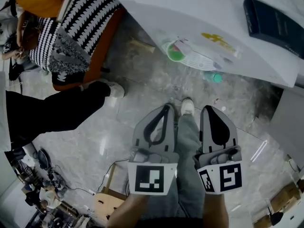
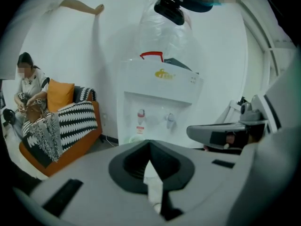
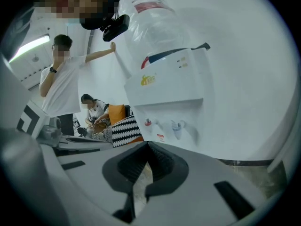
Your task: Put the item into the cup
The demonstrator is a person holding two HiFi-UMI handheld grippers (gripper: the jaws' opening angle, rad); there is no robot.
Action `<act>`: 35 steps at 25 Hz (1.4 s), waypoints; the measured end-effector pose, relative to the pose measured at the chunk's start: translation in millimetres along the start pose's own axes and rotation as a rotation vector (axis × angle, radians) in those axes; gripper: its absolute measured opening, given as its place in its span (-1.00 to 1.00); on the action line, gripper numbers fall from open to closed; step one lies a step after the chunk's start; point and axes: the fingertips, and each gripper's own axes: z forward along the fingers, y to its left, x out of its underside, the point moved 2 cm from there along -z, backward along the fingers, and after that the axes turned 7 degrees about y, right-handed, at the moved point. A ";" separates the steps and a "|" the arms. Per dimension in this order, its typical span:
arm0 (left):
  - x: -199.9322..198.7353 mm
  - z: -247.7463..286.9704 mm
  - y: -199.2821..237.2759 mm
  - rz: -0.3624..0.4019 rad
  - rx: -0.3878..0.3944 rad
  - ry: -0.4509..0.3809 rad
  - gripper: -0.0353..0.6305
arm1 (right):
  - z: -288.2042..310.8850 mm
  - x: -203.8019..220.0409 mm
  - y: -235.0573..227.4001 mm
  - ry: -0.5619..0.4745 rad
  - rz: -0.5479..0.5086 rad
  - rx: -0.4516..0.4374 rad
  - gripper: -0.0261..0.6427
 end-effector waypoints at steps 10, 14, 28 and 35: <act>-74.3 -70.9 -10.7 -0.067 -0.029 -0.128 -0.86 | -44.1 -79.0 39.4 -0.092 -0.076 -0.052 -0.90; -112.1 -98.2 -11.5 -0.066 -0.056 -0.204 -0.86 | -63.7 -121.8 54.2 -0.156 -0.155 -0.086 -0.90; -240.9 -252.0 -37.8 0.016 -0.105 -0.439 -0.86 | -183.9 -278.5 133.2 -0.442 -0.325 -0.231 -0.90; -263.5 -292.4 -47.0 0.045 -0.115 -0.533 -0.86 | -217.8 -311.9 142.2 -0.494 -0.331 -0.200 -0.90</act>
